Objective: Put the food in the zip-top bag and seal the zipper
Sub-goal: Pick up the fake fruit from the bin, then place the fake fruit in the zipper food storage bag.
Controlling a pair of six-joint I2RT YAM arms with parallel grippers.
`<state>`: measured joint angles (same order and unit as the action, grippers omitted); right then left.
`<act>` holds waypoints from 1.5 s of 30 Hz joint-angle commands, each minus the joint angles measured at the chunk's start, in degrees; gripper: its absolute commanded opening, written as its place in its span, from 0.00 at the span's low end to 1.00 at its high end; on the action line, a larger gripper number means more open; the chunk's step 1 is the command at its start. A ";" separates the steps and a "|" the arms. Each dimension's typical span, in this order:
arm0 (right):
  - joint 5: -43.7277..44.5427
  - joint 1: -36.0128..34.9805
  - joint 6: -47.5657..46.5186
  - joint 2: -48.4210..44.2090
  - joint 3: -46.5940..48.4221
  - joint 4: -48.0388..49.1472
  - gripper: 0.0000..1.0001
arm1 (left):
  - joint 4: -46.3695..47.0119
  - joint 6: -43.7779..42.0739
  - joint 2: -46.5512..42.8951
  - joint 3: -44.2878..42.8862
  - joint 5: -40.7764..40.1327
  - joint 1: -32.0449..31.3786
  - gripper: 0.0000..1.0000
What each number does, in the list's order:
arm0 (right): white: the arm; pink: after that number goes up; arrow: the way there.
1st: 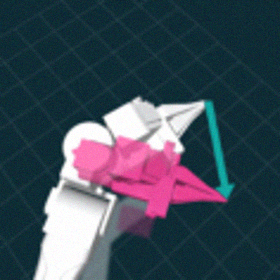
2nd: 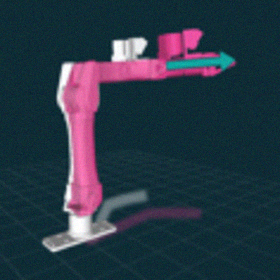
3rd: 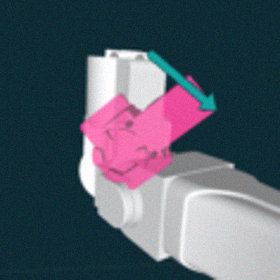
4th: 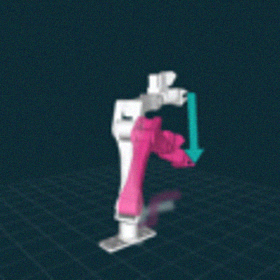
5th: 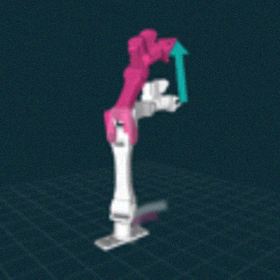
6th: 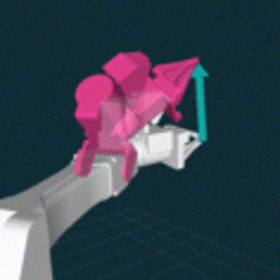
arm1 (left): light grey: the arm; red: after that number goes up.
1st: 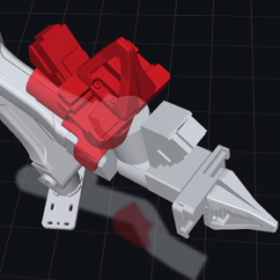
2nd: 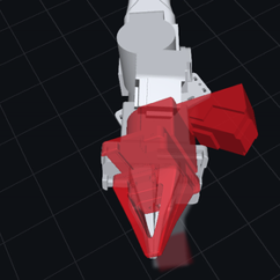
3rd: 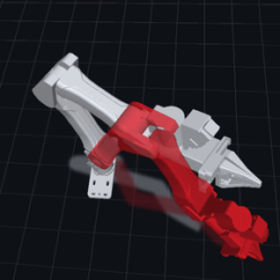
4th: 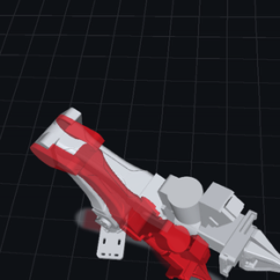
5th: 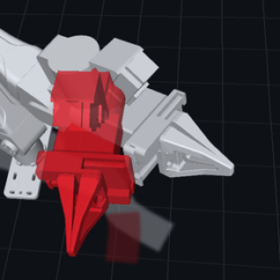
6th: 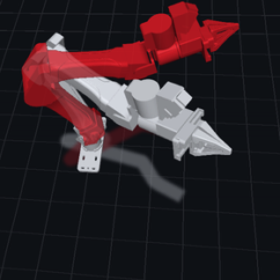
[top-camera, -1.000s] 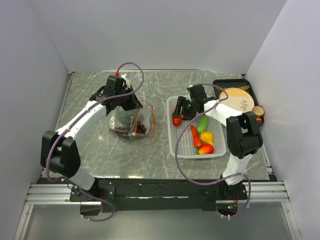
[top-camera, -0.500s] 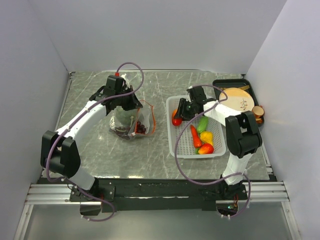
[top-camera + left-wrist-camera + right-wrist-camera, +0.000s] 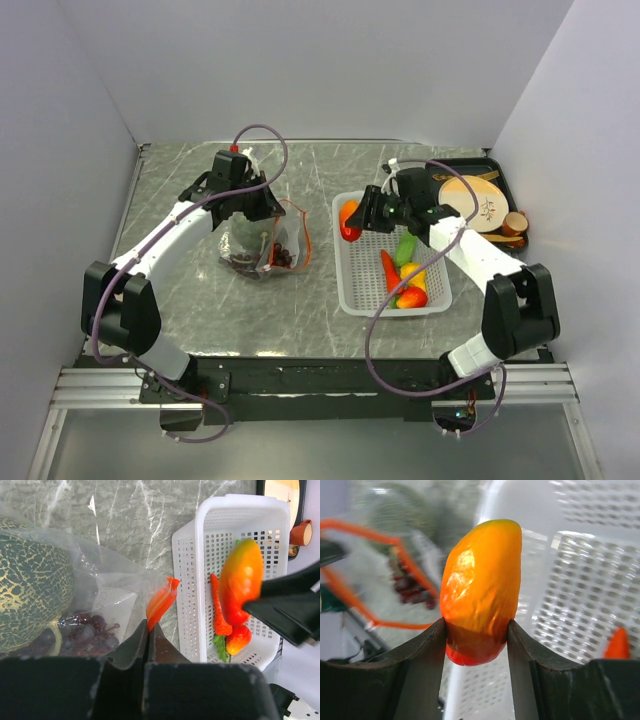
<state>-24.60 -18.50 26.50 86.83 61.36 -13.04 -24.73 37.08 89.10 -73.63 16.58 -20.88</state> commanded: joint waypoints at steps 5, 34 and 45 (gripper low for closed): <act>-9.93 -7.07 -4.00 -5.09 2.62 0.82 0.29 | 1.27 -0.43 -1.38 -1.34 -0.85 -0.21 0.01; 1.92 -17.97 9.70 21.45 15.01 20.85 0.27 | 0.03 0.01 -5.60 0.58 3.02 -0.21 0.01; 12.99 -21.31 17.61 28.22 19.14 27.62 0.30 | 0.74 1.59 -5.78 2.26 3.37 -1.26 0.01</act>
<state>-17.78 -38.92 40.14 113.49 77.78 8.49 -25.04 37.95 85.08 -70.72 17.65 -21.17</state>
